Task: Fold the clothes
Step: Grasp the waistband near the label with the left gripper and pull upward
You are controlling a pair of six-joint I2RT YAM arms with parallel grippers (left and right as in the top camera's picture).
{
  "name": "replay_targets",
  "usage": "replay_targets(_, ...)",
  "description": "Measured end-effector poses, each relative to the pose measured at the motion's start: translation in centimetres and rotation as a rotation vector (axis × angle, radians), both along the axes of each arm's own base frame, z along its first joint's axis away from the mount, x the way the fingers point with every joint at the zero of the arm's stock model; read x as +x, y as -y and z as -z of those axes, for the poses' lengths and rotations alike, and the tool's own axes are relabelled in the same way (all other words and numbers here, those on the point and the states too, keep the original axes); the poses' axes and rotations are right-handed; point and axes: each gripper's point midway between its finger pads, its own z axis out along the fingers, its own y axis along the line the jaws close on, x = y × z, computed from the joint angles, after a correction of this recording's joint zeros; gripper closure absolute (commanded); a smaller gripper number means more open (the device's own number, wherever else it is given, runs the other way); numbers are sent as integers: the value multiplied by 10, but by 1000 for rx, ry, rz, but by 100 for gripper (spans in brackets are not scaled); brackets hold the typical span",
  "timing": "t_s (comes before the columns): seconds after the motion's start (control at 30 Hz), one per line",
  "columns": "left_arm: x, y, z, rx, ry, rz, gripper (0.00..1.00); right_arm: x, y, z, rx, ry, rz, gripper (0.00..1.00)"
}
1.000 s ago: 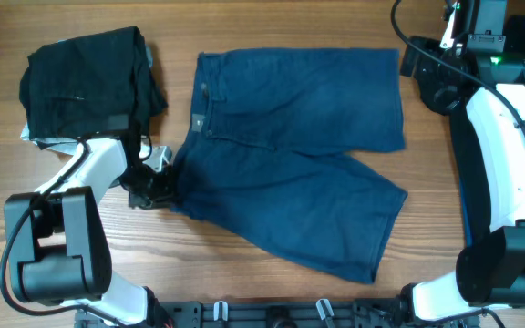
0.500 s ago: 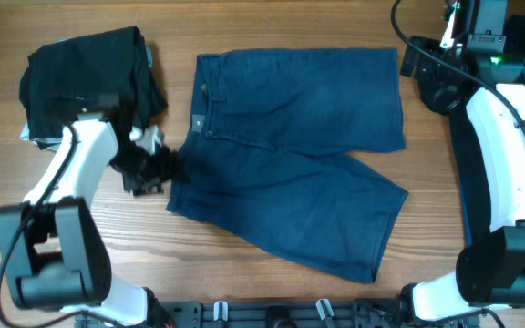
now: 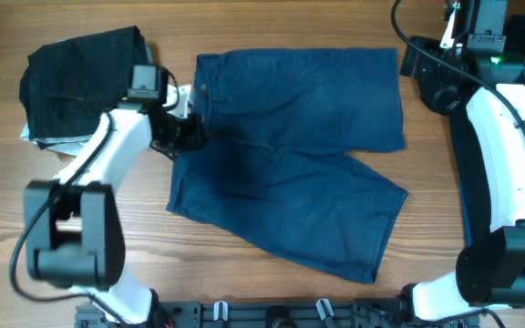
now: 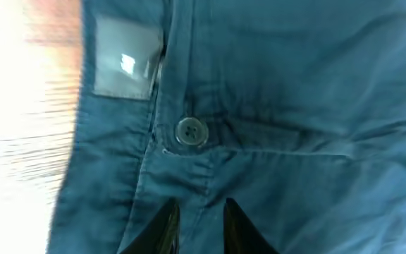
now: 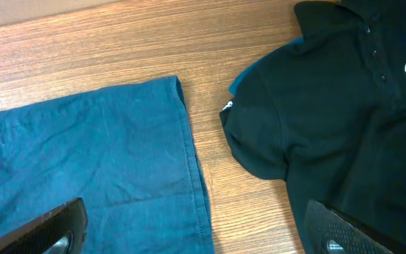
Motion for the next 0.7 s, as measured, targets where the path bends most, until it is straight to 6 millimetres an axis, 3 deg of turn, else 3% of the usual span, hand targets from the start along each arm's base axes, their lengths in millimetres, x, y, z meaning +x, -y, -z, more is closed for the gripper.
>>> replay_targets(0.2,-12,-8,49,63,-134,-6,81,0,0,0,0,0,0,0)
replay_targets(0.27,-12,-8,50,63,-138,-4,80,0,0,0,0,0,0,0)
replay_targets(0.37,-12,-7,51,56,-154,-4,88,0,0,0,0,0,0,0)
replay_targets(0.53,-13,-10,50,63,-166,-10,88,0,0,0,0,0,0,0)
replay_targets(0.63,-13,-11,43,78,-153,-17,81,0,0,0,0,0,0,0)
replay_targets(0.7,-1,-9,24,70,-75,-24,77,0,0,0,0,0,0,0)
